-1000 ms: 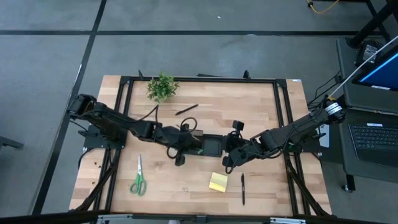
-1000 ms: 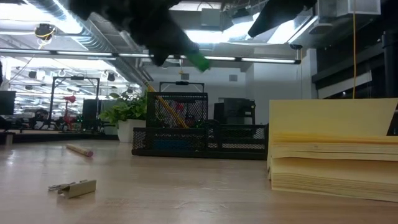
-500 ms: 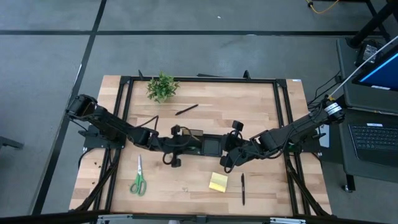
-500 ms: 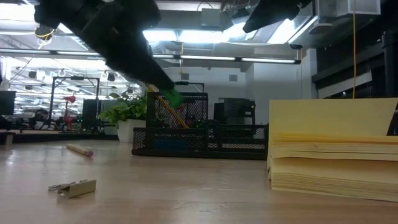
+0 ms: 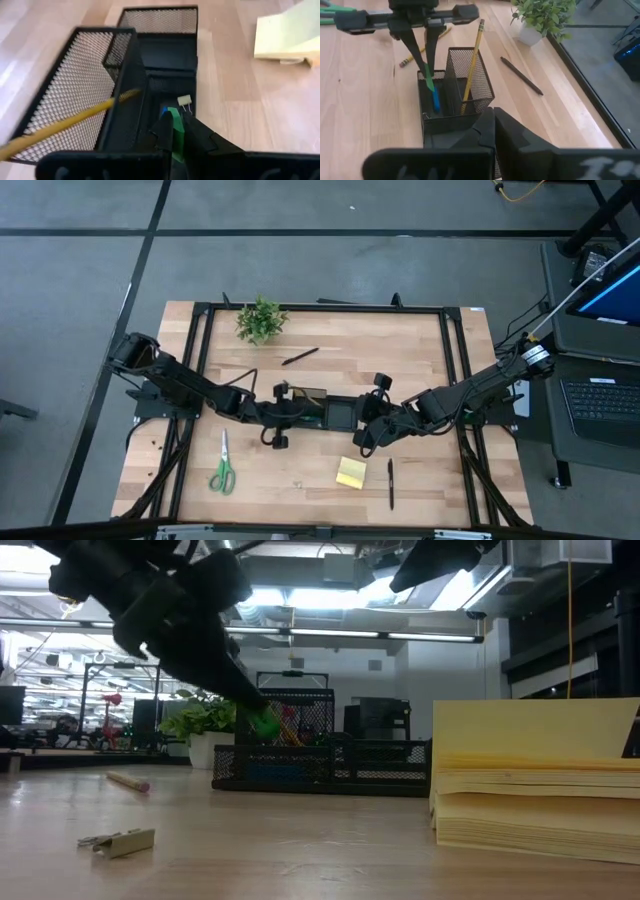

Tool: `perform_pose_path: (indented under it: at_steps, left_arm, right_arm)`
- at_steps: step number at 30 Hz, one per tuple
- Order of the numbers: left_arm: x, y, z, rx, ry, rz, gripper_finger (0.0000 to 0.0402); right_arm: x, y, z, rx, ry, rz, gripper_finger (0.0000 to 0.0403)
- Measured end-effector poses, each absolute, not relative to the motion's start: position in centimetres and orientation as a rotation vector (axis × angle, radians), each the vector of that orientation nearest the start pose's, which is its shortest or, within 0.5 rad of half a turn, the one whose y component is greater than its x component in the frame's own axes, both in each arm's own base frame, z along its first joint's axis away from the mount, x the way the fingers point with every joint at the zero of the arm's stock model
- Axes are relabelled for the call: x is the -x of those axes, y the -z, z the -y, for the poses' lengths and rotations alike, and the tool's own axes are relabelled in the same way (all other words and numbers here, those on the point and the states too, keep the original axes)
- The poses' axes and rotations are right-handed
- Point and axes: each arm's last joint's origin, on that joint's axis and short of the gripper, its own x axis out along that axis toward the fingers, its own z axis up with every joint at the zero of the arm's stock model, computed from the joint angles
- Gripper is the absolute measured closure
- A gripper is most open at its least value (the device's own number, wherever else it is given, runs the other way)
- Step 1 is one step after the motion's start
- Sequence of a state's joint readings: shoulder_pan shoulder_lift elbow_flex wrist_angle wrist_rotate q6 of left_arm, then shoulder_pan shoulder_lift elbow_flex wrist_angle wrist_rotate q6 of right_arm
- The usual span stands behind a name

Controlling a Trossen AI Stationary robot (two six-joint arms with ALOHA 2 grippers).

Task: Pick and place office supplies into organizer
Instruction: Put the green eraser into the black desk organizer

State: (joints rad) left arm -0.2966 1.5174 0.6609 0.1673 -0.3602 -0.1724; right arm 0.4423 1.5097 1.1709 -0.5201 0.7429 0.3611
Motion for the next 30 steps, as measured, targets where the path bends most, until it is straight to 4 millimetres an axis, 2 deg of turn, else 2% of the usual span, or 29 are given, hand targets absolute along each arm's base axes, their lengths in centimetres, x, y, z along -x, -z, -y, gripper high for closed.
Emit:
perform_pose_path:
  at_steps: [4,13,21,30]
  left_arm:
    - [-27.76,-14.97,7.41,-0.071,-0.120,-0.682,0.0387]
    - [-27.84,-14.87,7.38,-0.080,-0.141,-0.676,0.0380]
    - [-27.88,-14.95,7.27,-0.092,-0.178,-0.662,0.0323]
    - [-28.05,-15.59,7.61,-0.089,-0.161,-0.607,0.0275]
  right_arm:
    - [-29.13,-27.46,-11.63,0.138,0.402,-0.647,0.0393]
    - [-29.13,-27.45,-11.63,0.138,0.402,-0.647,0.0399]
    - [-29.13,-27.45,-11.63,0.136,0.402,-0.647,0.0380]
    - [-29.14,-27.44,-11.63,0.137,0.402,-0.648,0.0398]
